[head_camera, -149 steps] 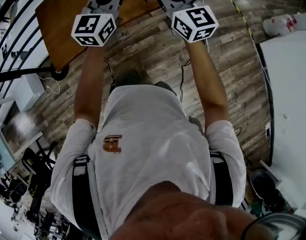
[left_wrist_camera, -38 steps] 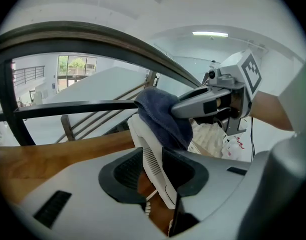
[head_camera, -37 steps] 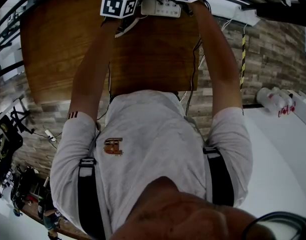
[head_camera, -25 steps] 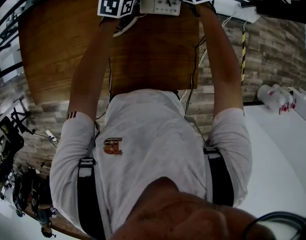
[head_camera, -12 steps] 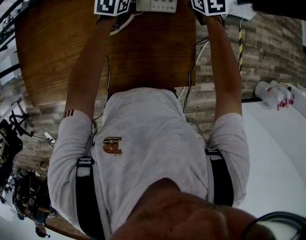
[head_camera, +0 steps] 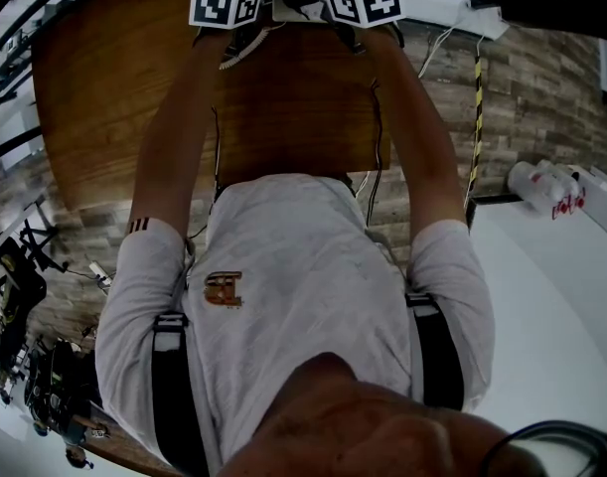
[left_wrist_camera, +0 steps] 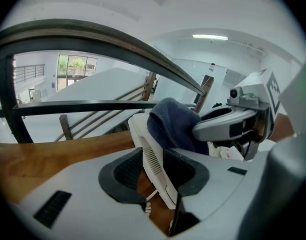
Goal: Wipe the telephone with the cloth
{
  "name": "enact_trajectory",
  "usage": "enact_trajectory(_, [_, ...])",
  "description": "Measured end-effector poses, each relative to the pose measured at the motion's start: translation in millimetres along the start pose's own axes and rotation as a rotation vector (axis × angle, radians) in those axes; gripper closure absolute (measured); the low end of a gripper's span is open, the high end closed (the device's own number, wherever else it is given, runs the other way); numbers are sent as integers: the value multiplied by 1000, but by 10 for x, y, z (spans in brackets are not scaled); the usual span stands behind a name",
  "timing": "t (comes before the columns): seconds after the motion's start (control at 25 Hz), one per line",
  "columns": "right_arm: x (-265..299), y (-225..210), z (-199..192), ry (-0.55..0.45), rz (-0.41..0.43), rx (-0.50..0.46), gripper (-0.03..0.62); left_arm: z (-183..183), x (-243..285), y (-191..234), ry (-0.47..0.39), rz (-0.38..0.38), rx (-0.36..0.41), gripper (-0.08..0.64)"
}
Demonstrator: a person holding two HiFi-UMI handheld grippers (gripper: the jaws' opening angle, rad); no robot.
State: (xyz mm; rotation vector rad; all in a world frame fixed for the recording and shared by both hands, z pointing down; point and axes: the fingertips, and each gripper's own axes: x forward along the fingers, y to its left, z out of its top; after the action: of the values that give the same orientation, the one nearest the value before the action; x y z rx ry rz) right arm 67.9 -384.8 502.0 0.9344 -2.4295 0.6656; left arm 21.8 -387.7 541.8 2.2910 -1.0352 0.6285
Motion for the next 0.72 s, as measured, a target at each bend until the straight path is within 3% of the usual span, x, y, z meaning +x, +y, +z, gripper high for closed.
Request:
enact_trajectory(0.32, [-32, -296, -193, 61, -126, -35, 520, 6, -35, 37, -11, -2, 1, 430])
enact_trajectory(0.72, [-538, -795, -537, 95, -278, -4, 520, -24, -49, -25, -19, -8, 2, 428])
